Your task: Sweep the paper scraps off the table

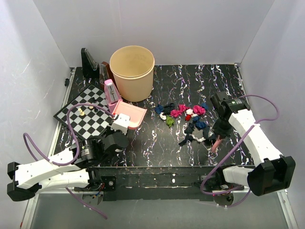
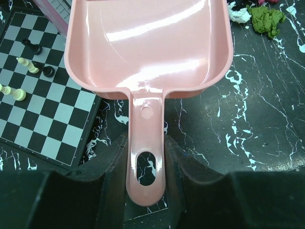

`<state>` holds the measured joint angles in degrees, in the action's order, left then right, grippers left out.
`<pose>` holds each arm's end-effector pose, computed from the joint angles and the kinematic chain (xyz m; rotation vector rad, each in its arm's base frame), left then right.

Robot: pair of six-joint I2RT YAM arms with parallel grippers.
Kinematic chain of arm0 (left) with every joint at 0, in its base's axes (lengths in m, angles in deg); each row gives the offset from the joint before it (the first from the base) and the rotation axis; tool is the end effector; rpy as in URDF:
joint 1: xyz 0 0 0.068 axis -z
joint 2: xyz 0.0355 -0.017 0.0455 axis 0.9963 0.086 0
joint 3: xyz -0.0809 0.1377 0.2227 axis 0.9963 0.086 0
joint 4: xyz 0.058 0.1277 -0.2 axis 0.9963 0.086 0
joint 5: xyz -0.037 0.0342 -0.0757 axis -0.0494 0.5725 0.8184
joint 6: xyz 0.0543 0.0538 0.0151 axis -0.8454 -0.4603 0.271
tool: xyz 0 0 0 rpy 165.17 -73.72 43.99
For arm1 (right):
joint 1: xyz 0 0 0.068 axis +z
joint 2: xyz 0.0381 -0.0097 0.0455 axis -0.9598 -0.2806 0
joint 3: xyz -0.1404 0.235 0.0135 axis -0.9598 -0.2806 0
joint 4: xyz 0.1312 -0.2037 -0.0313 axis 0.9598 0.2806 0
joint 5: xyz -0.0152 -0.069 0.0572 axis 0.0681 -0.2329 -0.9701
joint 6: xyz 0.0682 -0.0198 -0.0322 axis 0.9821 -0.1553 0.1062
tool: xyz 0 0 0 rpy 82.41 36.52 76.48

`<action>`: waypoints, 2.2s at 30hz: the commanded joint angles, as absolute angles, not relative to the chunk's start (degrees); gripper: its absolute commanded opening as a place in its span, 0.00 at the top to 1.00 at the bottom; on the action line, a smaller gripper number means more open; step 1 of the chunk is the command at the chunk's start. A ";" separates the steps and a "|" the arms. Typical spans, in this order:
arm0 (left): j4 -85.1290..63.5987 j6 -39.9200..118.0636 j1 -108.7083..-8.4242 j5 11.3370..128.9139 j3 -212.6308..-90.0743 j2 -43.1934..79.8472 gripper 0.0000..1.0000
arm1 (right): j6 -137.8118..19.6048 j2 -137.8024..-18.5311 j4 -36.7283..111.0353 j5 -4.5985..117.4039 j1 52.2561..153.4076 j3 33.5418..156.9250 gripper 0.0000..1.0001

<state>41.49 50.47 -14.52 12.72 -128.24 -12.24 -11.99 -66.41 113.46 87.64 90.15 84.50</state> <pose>0.0925 -0.1108 0.2927 0.4740 2.0051 0.0372 0.1776 0.0244 0.2706 0.9285 2.6008 -0.3509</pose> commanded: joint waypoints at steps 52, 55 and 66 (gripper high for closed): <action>39.94 49.11 -14.93 11.33 -128.31 -9.53 1.00 | -2.54 -75.98 79.10 55.00 99.55 81.90 0.99; 39.77 48.94 -14.84 11.50 -128.31 -9.53 1.00 | -7.11 -81.18 76.81 52.01 99.11 88.57 0.99; 37.31 48.40 -14.84 22.12 -129.45 -2.86 1.00 | -23.89 -69.69 84.01 52.53 94.72 95.18 0.99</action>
<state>38.91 47.81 -14.52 16.92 -128.24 -5.66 -14.13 -75.76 80.76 53.96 97.15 90.23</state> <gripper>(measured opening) 0.294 0.134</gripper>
